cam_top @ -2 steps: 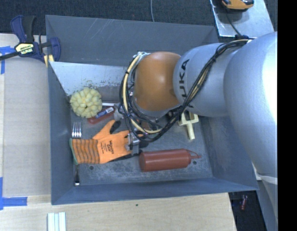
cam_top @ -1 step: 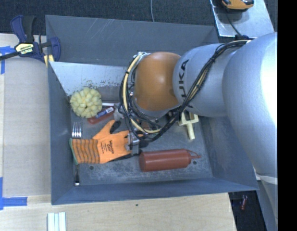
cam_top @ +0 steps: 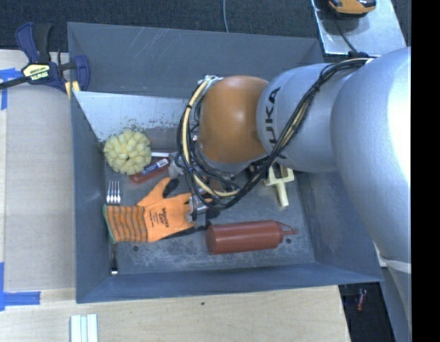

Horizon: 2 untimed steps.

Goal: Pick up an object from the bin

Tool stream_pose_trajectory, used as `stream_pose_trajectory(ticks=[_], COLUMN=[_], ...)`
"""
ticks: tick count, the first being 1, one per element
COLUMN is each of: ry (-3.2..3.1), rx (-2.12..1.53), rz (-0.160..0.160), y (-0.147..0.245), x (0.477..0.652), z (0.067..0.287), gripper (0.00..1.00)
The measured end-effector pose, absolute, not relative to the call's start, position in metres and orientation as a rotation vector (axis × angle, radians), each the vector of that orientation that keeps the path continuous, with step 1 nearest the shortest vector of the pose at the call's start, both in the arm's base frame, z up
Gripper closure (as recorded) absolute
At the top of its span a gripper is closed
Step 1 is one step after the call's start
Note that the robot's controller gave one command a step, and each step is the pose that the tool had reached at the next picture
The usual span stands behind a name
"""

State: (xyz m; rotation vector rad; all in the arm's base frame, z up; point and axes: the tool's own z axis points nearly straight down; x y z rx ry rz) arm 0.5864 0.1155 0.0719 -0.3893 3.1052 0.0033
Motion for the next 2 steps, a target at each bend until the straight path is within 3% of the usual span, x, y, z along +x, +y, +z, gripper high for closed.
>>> stream_pose_trajectory(ticks=[1, 2], ry=[3.103, 3.103], rx=[-0.381, -0.381], rz=[0.005, 0.005], y=[0.1150, 0.1150], x=[0.5883, 0.5883], z=[0.0718, 0.0718], gripper=[1.00, 1.00])
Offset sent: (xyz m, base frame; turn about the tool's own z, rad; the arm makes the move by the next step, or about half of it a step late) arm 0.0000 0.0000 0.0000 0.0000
